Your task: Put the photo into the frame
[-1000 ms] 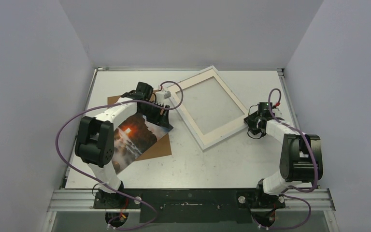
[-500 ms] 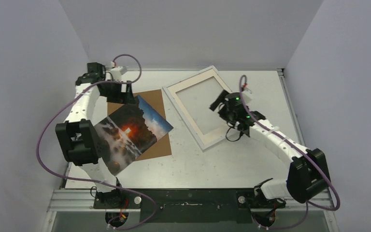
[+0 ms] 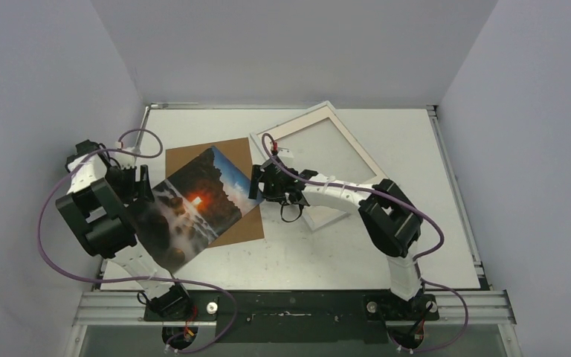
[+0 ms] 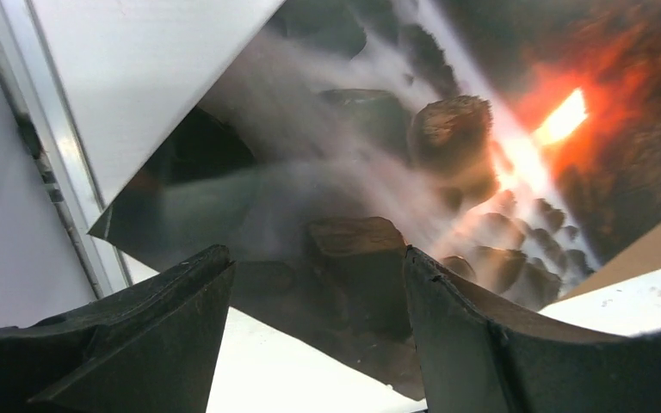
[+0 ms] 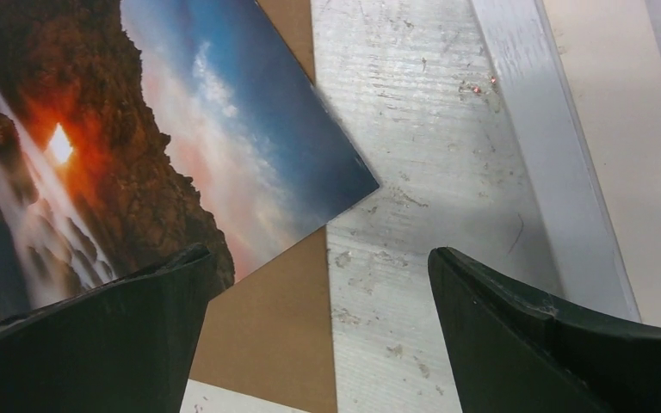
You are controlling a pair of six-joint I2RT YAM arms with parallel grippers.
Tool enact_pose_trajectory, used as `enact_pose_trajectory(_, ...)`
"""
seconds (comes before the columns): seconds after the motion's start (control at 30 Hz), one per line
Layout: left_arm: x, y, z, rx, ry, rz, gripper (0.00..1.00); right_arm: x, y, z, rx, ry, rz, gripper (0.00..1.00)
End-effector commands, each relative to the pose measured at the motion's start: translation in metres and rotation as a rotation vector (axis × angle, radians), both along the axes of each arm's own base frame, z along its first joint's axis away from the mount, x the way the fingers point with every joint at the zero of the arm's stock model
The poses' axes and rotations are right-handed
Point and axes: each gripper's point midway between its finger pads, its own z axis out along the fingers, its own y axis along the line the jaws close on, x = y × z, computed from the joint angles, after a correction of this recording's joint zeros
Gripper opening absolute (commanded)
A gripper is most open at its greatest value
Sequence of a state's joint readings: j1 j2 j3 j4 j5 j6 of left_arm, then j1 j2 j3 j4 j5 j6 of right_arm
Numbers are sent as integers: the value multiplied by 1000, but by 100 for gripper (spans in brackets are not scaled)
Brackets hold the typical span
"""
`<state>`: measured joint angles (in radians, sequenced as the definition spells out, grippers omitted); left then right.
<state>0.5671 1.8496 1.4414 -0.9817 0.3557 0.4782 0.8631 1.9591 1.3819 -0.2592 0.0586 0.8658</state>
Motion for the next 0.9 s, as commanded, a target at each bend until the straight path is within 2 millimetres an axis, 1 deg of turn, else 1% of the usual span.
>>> enact_pose_trajectory(0.0, 8, 13, -13, 115, -41, -48, 69, 17, 11, 11, 44, -53, 4, 100)
enact_pose_trajectory(0.13, 6, 17, -30, 143, -17, -44, 67, 20, 19, -5, 75, -14, 9, 100)
enact_pose_trajectory(0.2, 4, 18, -38, 151, -12, -40, 66, 18, 23, -13, 98, 19, 16, 100)
enact_pose_trajectory(0.33, -2, 11, -53, 153, 9, -49, 64, 18, 26, -25, 140, 70, 1, 100)
enact_pose_trajectory(0.5, -6, 6, -67, 168, 29, -59, 61, 15, 34, -32, 248, 135, -19, 100)
enact_pose_trajectory(0.6, -8, 3, -72, 165, 41, -64, 58, 14, 41, -33, 307, 153, -30, 100)
enact_pose_trajectory(0.7, -8, 0, -74, 165, 48, -70, 57, 13, 46, -28, 380, 167, -34, 100)
enact_pose_trajectory(0.8, -8, -3, -75, 166, 49, -80, 57, 15, 49, -15, 447, 156, -35, 100)
enact_pose_trajectory(0.87, -7, -4, -74, 167, 49, -83, 57, 17, 50, 2, 496, 135, -30, 100)
